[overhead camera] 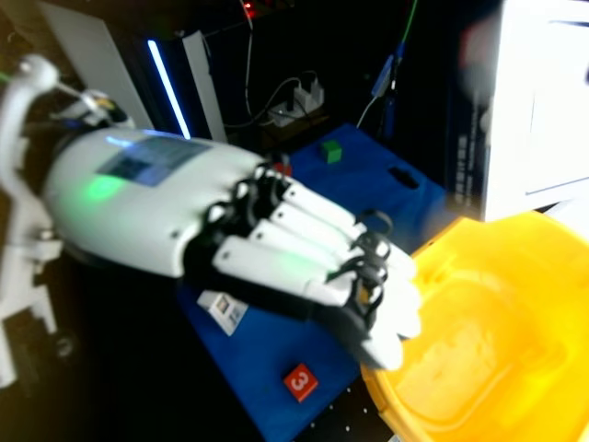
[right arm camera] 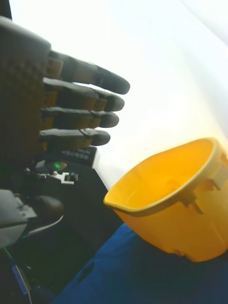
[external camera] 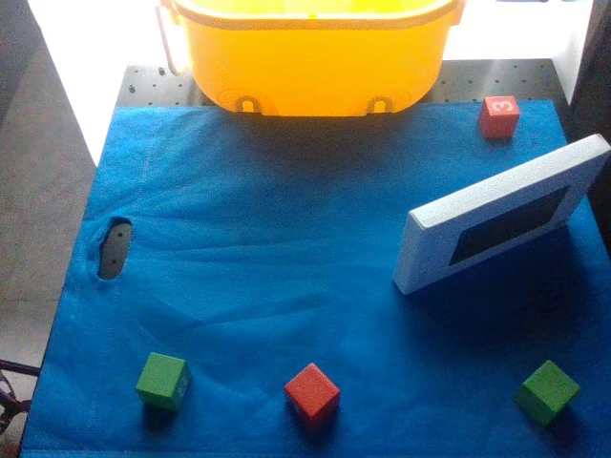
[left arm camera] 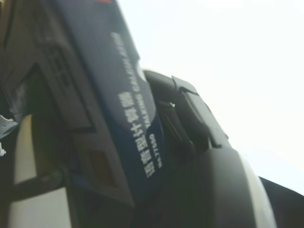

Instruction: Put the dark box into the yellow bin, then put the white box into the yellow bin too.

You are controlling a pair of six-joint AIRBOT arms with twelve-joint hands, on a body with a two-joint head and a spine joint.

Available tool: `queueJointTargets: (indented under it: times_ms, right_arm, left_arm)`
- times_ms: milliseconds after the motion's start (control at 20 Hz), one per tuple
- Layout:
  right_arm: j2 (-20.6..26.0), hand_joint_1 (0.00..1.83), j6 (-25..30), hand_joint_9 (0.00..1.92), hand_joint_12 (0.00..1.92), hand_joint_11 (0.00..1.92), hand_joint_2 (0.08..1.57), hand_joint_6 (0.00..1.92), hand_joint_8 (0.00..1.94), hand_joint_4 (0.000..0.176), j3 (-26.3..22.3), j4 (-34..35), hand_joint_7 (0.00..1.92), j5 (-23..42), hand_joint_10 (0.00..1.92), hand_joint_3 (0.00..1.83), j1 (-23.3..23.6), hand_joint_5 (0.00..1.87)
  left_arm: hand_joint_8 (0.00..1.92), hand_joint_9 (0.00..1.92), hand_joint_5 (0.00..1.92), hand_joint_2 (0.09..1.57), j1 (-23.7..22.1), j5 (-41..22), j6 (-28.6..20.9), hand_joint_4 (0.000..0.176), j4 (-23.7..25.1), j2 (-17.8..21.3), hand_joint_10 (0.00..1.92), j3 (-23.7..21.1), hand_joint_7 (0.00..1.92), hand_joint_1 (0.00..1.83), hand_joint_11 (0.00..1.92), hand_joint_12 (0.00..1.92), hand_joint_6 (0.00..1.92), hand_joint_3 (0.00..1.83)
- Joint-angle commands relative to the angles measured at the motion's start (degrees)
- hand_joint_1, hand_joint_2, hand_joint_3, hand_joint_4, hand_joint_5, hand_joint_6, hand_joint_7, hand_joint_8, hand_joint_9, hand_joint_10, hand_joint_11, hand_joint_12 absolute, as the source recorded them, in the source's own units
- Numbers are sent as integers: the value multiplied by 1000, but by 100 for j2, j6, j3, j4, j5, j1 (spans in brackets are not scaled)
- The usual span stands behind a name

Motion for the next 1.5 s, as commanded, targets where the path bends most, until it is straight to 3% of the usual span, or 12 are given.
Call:
queueJointTargets:
  times_ms: [0, 150, 200, 250, 300, 350, 450, 550, 1000, 1100, 1200, 1450]
  right_arm:
    - [-8, 0, -3, 356, 803, 18, 1100, 1, 2, 36, 24, 41, 333, 740, 7, 0, 78, 286]
    - [-17, 0, -3, 335, 795, 0, 1118, 5, 5, 36, 11, 41, 335, 750, 0, 2, 78, 282]
    - [-23, 0, -3, 323, 758, 0, 1120, 3, 4, 25, 8, 41, 338, 750, 1, 2, 78, 280]
    - [-27, 0, -3, 311, 729, 0, 1133, 2, 2, 14, 2, 42, 339, 750, 1, 4, 78, 285]
    - [-26, 0, -3, 303, 704, 0, 1115, 2, 1, 19, -6, 42, 339, 750, 0, 0, 78, 289]
    - [-26, 0, -3, 309, 701, 0, 1113, 5, 3, 15, -8, 42, 345, 750, 3, 0, 78, 297]
    - [-29, 0, -3, 322, 733, 0, 1133, 5, 4, 16, -23, 42, 355, 750, 5, 4, 77, 309]
    - [-29, 0, -3, 320, 739, 0, 1131, 4, 1, 18, -31, 42, 350, 750, 4, 1, 75, 312]
    - [37, 31, -3, 317, 791, 20, 1030, 0, 0, 76, -125, 43, 323, 750, 3, 0, -17, 295]
    - [133, 71, -2, 342, 897, 5, 1008, 0, 0, 49, -192, 124, 304, 750, 0, 2, -127, 245]
    - [251, 126, -2, 254, 615, 0, 988, 5, 4, 27, -282, 263, 294, 750, 9, 0, -159, 182]
    - [506, 250, -2, 182, 320, 0, 850, 0, 2, 69, -585, 285, 282, 749, 4, 0, -268, 78]
  left_arm:
    - [1451, 682, 1293, 991, -104, -588, -57, 0, -318, -57, 1766, 53, 744, 1209, 729, 1918, 416, 1]
    - [1139, 1004, 1264, 1043, -95, -568, -160, 0, -271, -244, 1803, 220, 1036, 1273, 1041, 1913, 259, 1]
    - [572, 522, 1214, 1025, -87, -560, -169, 0, -261, -264, 1016, 240, 853, 1195, 207, 1572, 522, 0]
    - [238, 581, 989, 965, -74, -561, -172, 0, -259, -293, 447, 262, 897, 1243, 41, 1175, 241, 0]
    - [64, 612, 734, 935, -68, -547, -172, 41, -254, -308, 169, 269, 767, 1209, 279, 809, 62, 0]
    - [25, 580, 624, 887, -68, -529, -173, 14, -247, -323, 43, 283, 613, 1219, 466, 453, 16, 0]
    - [1, 416, 524, 820, -70, -492, -173, 27, -218, -330, 1, 300, 432, 1220, 439, 103, 0, 2]
    - [0, 322, 488, 779, -68, -476, -175, 95, -205, -330, 0, 300, 344, 1180, 367, 43, 0, 0]
    - [0, 295, 441, 790, 33, -521, -396, 107, -213, -220, 0, 265, 298, 1145, 326, 15, 0, 5]
    - [3, 298, 429, 791, 121, -469, -416, 98, -229, -151, 1, 252, 305, 1145, 323, 13, 1, 5]
    - [5, 311, 412, 779, 245, -424, -417, 111, -289, -32, 12, 185, 298, 1117, 337, 18, 2, 0]
    - [13, 384, 537, 753, 549, -339, -416, 98, -374, 139, 15, 77, 376, 1148, 392, 36, 14, 0]
